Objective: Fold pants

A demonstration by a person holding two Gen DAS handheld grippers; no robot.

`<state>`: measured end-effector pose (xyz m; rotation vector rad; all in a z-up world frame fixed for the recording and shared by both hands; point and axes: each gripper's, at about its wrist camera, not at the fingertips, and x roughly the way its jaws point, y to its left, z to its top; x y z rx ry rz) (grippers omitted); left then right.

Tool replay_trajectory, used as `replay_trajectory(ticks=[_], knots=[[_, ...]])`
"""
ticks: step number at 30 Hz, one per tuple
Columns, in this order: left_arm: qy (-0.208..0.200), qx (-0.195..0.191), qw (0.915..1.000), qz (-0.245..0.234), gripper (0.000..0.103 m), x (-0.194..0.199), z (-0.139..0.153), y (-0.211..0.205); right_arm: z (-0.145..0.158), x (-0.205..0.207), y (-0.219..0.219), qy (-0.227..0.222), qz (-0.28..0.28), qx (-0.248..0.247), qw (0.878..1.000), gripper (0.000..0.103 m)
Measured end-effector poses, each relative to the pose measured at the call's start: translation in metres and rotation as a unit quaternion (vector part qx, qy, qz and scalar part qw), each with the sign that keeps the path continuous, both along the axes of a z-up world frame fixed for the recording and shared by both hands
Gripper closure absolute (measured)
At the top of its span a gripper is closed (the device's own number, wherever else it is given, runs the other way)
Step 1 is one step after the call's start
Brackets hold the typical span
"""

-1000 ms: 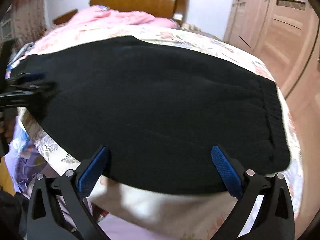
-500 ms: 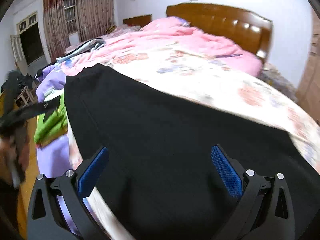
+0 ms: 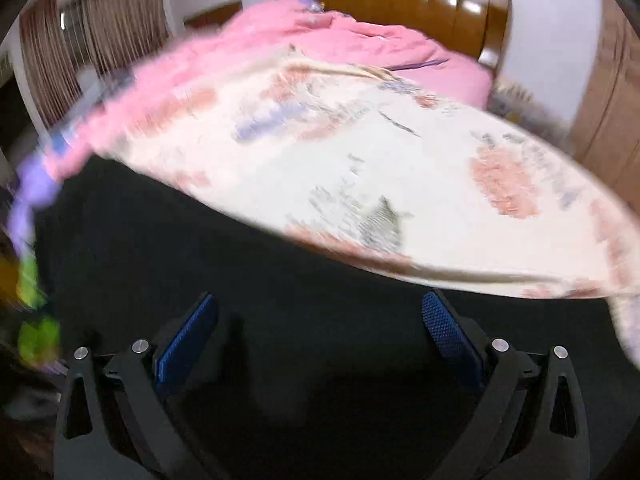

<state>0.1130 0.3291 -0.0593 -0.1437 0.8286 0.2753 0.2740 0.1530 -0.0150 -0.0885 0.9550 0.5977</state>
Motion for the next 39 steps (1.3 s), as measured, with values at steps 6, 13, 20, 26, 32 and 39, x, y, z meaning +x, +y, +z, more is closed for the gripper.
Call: replay_trajectory(ticks=[6, 13, 20, 26, 32, 39], knots=[[0.007, -0.003, 1.0000, -0.004, 0.001, 0.000, -0.002, 0.005, -0.018, -0.008, 0.066, -0.060, 0.127, -0.106, 0.984, 0.005], [0.006, -0.001, 1.0000, 0.001, 0.001, 0.000, -0.003, 0.004, -0.003, -0.008, 0.087, -0.051, 0.130, -0.071, 0.988, 0.005], [0.008, -0.004, 1.0000, -0.001, 0.001, 0.001, -0.003, 0.004, -0.012, 0.029, 0.106, -0.022, 0.078, -0.071, 0.994, 0.005], [0.007, -0.003, 1.0000, 0.004, 0.001, 0.002, -0.003, 0.004, -0.022, 0.012, 0.141, -0.028, 0.152, -0.097, 0.983, 0.005], [0.006, -0.002, 1.0000, 0.002, 0.001, 0.001, -0.002, 0.004, 0.007, 0.015, 0.120, -0.046, 0.071, -0.033, 0.996, 0.005], [0.004, -0.002, 1.0000, 0.004, 0.001, -0.001, -0.003, 0.004, -0.016, 0.004, 0.136, -0.015, 0.138, -0.070, 0.988, 0.005]])
